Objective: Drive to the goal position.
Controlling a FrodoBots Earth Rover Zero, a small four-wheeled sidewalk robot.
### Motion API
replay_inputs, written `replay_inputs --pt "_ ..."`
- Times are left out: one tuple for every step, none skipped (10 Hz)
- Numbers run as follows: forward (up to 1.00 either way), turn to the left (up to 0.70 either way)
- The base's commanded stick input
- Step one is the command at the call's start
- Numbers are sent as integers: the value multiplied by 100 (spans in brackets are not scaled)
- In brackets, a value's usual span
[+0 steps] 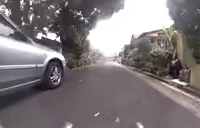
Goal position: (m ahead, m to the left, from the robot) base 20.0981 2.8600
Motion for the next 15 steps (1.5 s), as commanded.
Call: replay_inputs --pt "70 -9" --pt "70 -4" --pt "70 0" --pt "70 0" --pt "70 0" --pt "70 0" --pt "70 0" --pt "70 0" --pt "70 0" --pt "70 0" --pt "70 0" --pt "70 0" --pt "70 0" --pt "70 0" --pt "70 0"
